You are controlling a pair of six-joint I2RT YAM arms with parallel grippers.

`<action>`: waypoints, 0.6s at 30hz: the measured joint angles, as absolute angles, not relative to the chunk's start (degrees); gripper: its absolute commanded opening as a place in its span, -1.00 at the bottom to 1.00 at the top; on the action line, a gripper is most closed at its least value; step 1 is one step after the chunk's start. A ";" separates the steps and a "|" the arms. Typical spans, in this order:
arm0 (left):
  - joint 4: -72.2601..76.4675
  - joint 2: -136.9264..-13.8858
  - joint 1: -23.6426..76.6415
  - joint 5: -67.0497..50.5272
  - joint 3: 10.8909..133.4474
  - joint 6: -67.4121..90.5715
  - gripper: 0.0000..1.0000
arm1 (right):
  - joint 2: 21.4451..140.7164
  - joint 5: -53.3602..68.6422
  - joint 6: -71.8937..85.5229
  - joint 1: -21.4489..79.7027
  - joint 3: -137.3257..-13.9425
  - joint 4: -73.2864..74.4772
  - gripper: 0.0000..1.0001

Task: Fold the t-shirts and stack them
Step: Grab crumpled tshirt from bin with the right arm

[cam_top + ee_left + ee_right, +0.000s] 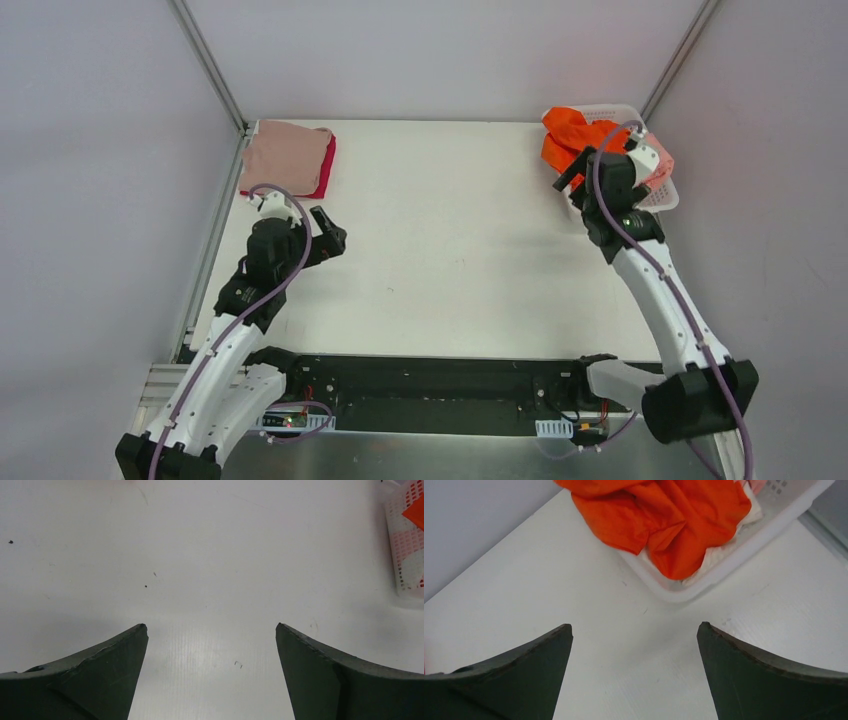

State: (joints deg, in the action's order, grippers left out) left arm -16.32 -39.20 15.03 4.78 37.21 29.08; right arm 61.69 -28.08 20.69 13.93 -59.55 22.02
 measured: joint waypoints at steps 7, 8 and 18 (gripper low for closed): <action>-15.14 -42.76 15.03 4.08 36.67 29.10 0.98 | 83.59 -25.78 14.96 4.91 -76.23 21.34 0.99; -14.92 -42.92 15.03 3.99 36.62 29.10 0.98 | 86.94 -25.04 14.50 3.66 -79.07 21.34 0.99; -13.19 -43.53 15.03 3.92 36.60 29.08 0.98 | 109.62 -18.81 13.23 -2.59 -97.34 21.63 0.99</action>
